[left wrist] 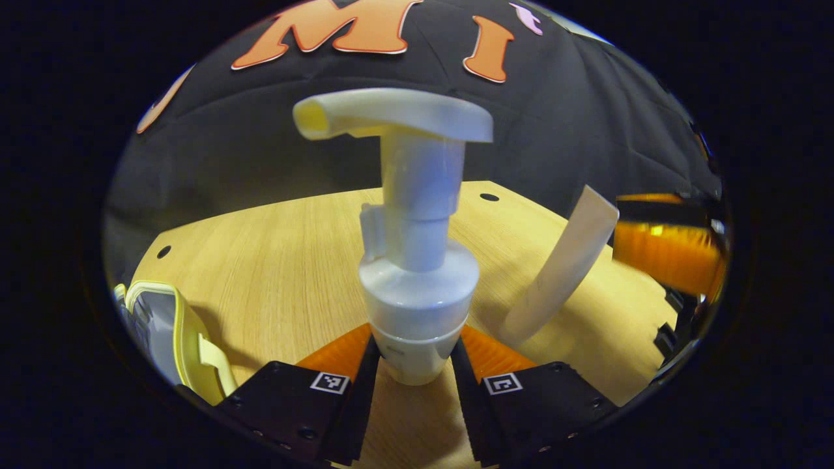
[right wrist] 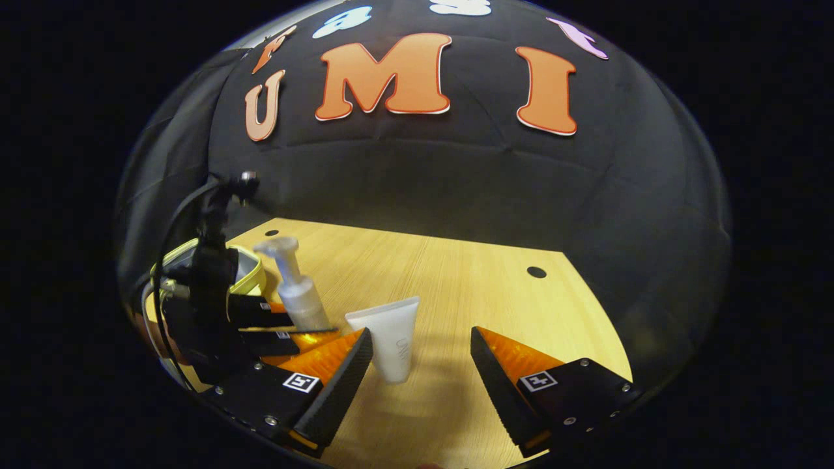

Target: First open the suitcase, pack the skin care products into it, and then close the suitcase.

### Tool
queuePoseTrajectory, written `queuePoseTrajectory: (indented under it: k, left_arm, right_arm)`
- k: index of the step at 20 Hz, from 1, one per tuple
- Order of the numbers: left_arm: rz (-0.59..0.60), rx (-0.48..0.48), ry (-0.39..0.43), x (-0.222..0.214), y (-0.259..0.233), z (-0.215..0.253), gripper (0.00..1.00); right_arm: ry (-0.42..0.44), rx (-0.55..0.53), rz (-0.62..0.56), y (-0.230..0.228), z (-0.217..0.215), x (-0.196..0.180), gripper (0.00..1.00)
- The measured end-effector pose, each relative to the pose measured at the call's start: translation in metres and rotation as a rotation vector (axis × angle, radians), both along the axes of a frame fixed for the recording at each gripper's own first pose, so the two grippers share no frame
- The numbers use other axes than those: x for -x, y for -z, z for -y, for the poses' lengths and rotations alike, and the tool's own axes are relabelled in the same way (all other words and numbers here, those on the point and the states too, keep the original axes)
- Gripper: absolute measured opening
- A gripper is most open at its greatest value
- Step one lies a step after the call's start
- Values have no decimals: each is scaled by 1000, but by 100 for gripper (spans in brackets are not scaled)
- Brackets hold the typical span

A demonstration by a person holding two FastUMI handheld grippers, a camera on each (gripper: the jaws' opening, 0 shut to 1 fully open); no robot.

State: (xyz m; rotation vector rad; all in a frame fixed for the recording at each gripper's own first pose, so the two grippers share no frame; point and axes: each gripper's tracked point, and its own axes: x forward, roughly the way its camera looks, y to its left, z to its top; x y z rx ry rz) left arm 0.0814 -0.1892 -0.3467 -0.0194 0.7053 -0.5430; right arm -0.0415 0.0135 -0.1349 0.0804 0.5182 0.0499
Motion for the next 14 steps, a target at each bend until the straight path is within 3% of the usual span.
queuePoseTrajectory:
  k: [6, 12, 14]
  left_arm:
    - [95, -60, -56, -21, -55, -28, 60]
    - [109, -101, -133, -16, -88, -56, 60]
    - [107, -107, -171, -14, -98, -66, 60]
  right_arm:
    - [-103, -1, -23, 19, -11, -1, 96]
    - [-164, -42, -26, 28, -25, -11, 96]
    - [-163, -81, -48, 31, -33, -11, 89]
